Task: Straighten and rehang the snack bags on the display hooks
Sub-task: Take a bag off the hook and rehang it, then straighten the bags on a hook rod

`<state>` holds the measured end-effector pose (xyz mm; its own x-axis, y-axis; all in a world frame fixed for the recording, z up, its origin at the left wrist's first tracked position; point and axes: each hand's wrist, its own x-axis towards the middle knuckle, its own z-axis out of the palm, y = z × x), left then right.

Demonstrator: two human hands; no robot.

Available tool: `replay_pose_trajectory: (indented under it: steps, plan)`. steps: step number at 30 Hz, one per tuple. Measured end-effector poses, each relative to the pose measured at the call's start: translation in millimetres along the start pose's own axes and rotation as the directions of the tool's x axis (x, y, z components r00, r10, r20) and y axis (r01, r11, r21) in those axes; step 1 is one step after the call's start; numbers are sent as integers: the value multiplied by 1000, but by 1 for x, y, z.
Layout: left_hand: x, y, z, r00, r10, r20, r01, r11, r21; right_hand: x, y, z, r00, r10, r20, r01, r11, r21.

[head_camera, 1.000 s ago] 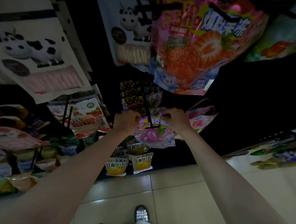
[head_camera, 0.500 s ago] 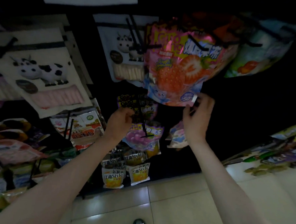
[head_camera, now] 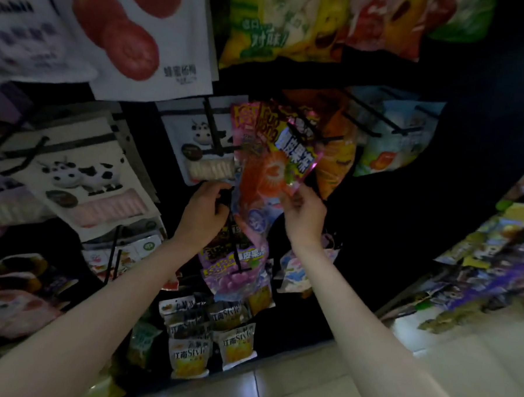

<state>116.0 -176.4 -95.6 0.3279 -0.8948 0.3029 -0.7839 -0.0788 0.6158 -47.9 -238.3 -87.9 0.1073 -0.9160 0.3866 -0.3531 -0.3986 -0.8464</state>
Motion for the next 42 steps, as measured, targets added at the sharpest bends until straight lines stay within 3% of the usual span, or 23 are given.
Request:
replay_pose_trajectory:
  steps: [4,9,12,16,20,24,28,32,34,38,42]
  plan:
    - [5,10,-4,996,81,22,-83,992,96,7,7,-7,995,100,26,-99,994,-53]
    - [-9,15,-22,999,40,-27,-38,995,97,6,7,-15,884,389,-259,-414,909,-50]
    - [-28,-1,-42,995,89,-35,-84,989,121,-9,-7,3,928,349,-127,-352,936,3]
    - [-51,-34,-82,994,10,-105,8,986,167,-21,-38,37,946,229,231,-264,955,137]
    - [-78,-72,-134,984,-100,-146,121,983,141,-34,-79,91,871,87,483,-191,967,170]
    - [-108,-103,-180,953,-196,-231,239,955,177,-43,-127,151,790,2,613,-147,971,187]
    - [-135,-127,-209,937,-250,-243,298,937,184,-42,-161,195,792,19,610,-252,921,298]
    - [-148,-144,-224,939,-255,-232,295,943,154,-45,-160,218,855,142,499,-321,900,293]
    - [-149,-149,-226,940,-247,-234,282,951,128,-57,-159,217,875,103,472,-248,934,257]
    - [-144,-152,-227,958,-192,-212,227,962,151,-99,-173,212,901,-148,407,98,985,141]
    - [-134,-148,-226,966,-154,-208,188,969,157,-117,-179,210,908,-193,371,153,979,133]
